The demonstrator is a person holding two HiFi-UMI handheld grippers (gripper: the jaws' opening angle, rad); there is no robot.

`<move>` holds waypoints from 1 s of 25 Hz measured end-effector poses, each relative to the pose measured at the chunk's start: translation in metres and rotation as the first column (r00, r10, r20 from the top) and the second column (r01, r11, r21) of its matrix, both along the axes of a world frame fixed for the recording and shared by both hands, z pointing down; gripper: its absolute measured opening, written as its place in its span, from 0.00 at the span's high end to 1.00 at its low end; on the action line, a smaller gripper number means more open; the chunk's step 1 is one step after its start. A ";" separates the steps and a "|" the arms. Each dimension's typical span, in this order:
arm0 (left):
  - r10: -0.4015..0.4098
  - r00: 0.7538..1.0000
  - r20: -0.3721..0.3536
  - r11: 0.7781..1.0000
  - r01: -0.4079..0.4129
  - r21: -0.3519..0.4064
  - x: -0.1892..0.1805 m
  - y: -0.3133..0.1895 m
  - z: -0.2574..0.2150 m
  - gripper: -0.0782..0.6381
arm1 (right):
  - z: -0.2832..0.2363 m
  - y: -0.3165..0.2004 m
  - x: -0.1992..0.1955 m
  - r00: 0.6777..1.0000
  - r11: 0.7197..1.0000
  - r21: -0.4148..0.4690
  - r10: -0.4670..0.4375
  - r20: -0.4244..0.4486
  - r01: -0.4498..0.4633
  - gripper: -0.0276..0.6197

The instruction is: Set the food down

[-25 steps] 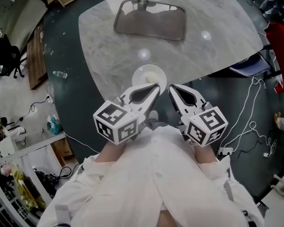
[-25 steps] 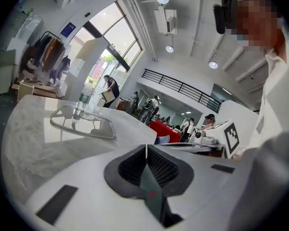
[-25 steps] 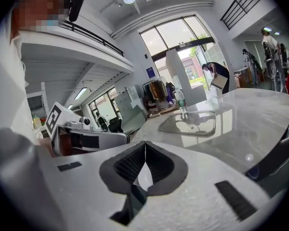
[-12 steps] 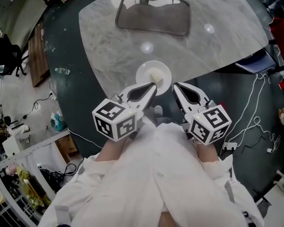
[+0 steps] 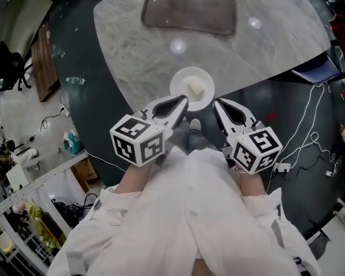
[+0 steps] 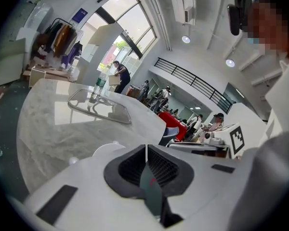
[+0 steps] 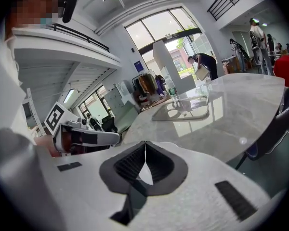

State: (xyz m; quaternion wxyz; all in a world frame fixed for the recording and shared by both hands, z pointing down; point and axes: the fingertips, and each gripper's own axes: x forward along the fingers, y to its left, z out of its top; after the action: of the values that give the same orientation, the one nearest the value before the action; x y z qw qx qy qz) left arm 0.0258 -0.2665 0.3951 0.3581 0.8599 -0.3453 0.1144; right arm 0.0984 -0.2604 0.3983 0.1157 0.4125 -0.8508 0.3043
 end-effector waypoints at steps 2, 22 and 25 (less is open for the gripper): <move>-0.017 1.000 0.018 0.999 0.018 -0.027 -0.007 0.002 0.011 0.86 | 0.008 0.001 0.001 1.000 1.000 -0.021 0.007 -0.011 -0.007 0.95; -0.060 0.993 0.097 0.966 0.082 -0.245 -0.041 0.012 0.109 0.86 | 0.092 0.012 0.000 0.998 0.980 -0.197 0.014 -0.064 -0.027 0.95; -0.075 0.993 0.092 0.955 0.098 -0.280 -0.042 0.014 0.126 0.86 | 0.106 0.016 -0.003 0.998 0.974 -0.225 0.004 -0.062 -0.018 0.95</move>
State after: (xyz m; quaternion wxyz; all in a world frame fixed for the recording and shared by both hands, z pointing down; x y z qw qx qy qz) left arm -0.0164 -0.2524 0.5206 0.4682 0.7785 -0.3767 0.1812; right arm 0.0952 -0.2440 0.5043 0.1863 0.4103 -0.8046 0.3868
